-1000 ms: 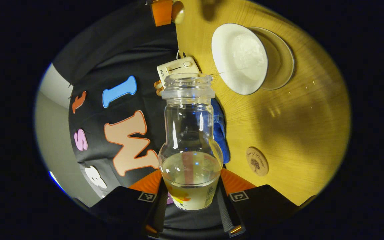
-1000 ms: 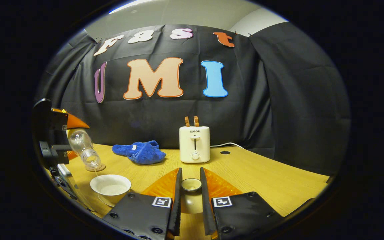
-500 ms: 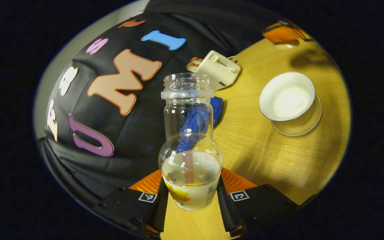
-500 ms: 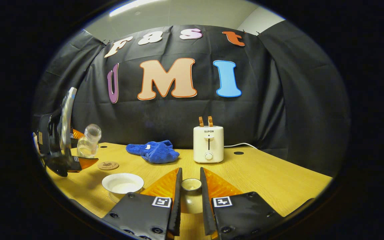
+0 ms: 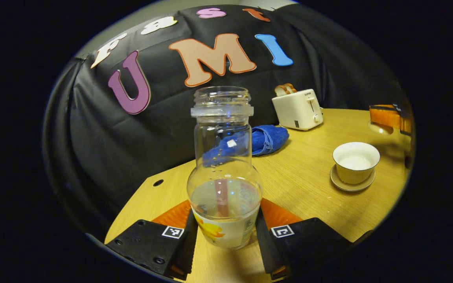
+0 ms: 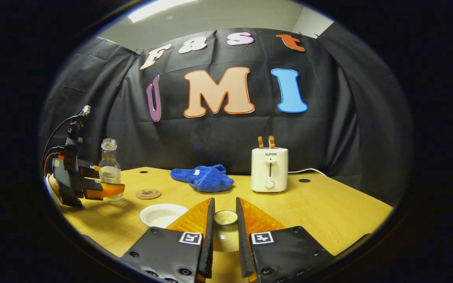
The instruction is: Open the teacup lid with one hand, grasp the water bottle and pour water into the teacup with the other hand; after pouring, place the water bottle on the coaster and then close the teacup lid.
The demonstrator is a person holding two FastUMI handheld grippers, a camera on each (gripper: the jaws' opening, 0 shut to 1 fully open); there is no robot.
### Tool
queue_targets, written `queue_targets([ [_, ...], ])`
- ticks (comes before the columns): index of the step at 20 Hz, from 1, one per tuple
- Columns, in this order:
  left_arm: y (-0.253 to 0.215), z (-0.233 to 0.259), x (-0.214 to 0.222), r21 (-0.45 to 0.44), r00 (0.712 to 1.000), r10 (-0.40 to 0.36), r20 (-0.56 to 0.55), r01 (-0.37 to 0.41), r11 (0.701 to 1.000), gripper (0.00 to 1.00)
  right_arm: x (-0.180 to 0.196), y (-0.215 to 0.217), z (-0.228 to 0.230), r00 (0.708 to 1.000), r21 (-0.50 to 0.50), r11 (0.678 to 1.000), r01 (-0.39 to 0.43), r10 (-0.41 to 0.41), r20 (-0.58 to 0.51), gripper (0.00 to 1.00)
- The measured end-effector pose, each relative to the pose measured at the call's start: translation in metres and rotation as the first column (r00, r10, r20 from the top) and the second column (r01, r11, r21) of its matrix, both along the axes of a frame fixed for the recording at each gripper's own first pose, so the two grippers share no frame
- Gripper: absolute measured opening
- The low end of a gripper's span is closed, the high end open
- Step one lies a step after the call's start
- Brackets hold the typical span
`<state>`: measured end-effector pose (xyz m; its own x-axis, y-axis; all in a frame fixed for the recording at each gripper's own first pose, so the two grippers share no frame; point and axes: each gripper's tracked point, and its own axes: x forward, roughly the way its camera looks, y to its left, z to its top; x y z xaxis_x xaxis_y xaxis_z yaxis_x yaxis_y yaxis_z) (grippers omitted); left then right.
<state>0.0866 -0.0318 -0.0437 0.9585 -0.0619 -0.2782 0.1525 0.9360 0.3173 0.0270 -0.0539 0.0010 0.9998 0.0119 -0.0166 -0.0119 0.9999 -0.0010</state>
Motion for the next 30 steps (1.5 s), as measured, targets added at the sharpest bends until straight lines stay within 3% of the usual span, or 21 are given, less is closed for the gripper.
queue_targets([
  [3,0.006,0.006,0.004,-0.039,0.999,0.01,0.034,-0.009,0.999,0.65,0.007,0.018,-0.002,0.998,0.002,0.998,-0.059,0.059,-0.007,0.31],
  [7,0.008,0.037,0.033,-0.131,0.995,0.014,0.095,-0.001,0.991,0.64,0.011,0.029,-0.002,0.997,0.003,0.997,-0.08,0.08,-0.006,0.31],
  [12,0.002,0.044,0.088,-0.258,0.998,-0.011,0.06,0.026,0.966,0.64,0.01,0.031,-0.001,0.996,0.002,0.996,-0.084,0.084,-0.003,0.31],
  [16,-0.003,0.023,0.114,-0.288,1.0,-0.026,-0.008,0.022,0.957,0.64,0.009,0.032,-0.001,0.997,0.002,0.997,-0.083,0.083,-0.002,0.31],
  [24,-0.002,0.0,0.12,-0.335,0.997,-0.033,-0.065,0.009,0.942,0.66,0.009,0.031,0.0,0.997,0.002,0.997,-0.082,0.082,0.0,0.31],
  [30,-0.003,-0.01,0.116,-0.354,0.995,-0.039,-0.09,0.004,0.935,0.74,0.009,0.035,0.0,0.996,0.004,0.996,-0.093,0.093,0.002,0.31],
])
